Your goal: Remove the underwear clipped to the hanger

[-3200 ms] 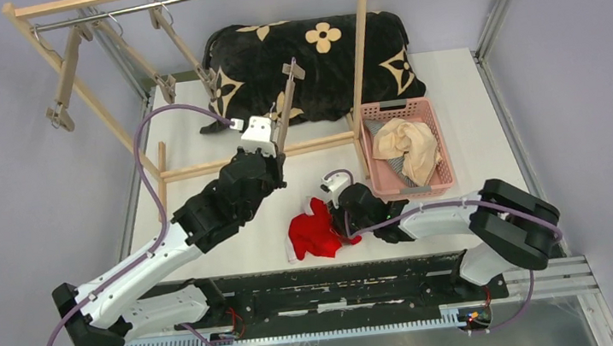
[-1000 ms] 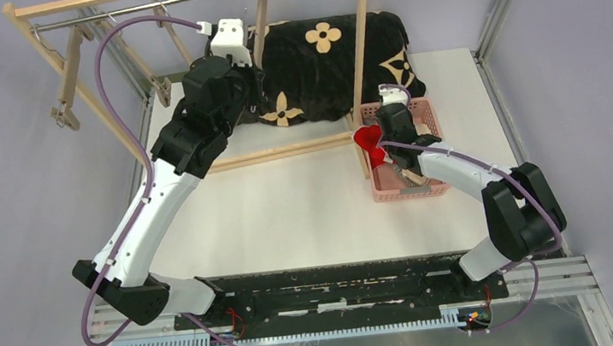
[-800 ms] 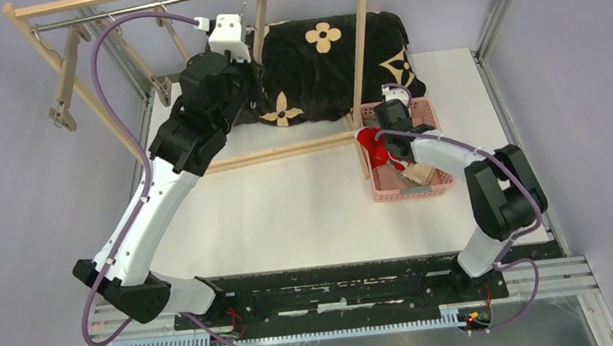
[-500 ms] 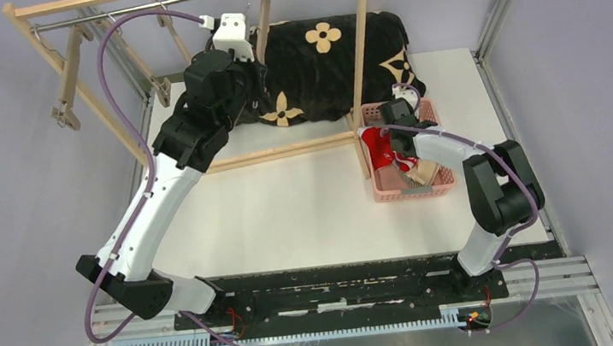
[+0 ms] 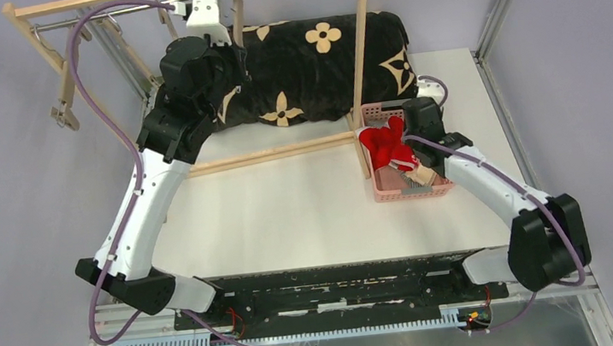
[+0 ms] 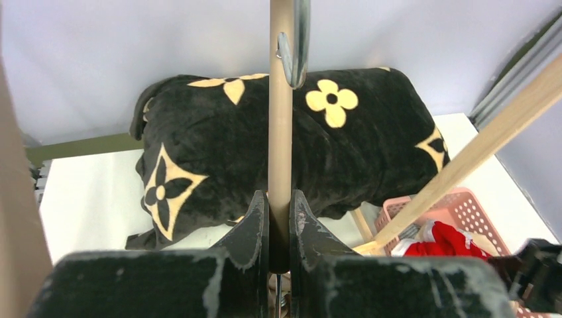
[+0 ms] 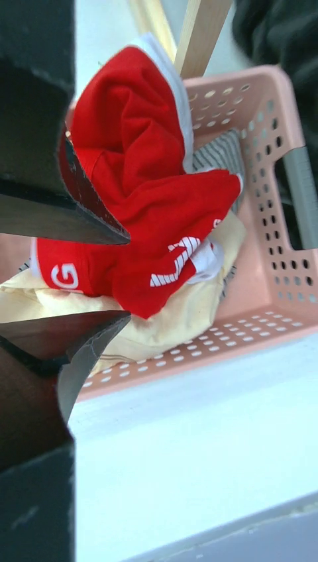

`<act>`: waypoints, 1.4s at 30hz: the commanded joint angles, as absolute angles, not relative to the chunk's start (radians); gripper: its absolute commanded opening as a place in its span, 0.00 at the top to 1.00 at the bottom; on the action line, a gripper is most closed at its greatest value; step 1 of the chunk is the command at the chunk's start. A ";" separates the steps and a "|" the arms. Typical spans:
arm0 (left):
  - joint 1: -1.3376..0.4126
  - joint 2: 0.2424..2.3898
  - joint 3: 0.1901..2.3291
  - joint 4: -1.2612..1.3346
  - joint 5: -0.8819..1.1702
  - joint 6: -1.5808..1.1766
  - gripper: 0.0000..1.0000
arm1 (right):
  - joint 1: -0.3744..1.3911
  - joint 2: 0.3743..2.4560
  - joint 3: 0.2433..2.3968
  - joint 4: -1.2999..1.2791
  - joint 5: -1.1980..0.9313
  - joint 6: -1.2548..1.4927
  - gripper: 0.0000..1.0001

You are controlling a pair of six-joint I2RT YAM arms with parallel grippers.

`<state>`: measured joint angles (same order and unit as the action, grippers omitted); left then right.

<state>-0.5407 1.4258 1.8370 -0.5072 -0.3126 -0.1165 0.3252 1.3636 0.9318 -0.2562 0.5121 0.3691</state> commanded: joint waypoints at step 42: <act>-0.427 1.143 1.579 -0.329 -0.206 -0.110 0.01 | 0.321 1.061 0.784 -0.117 0.636 0.284 0.08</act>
<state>-0.4313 1.2388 1.6466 -0.3767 -0.1654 -0.1287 0.3248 1.0466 0.7734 -0.1638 0.5705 0.3054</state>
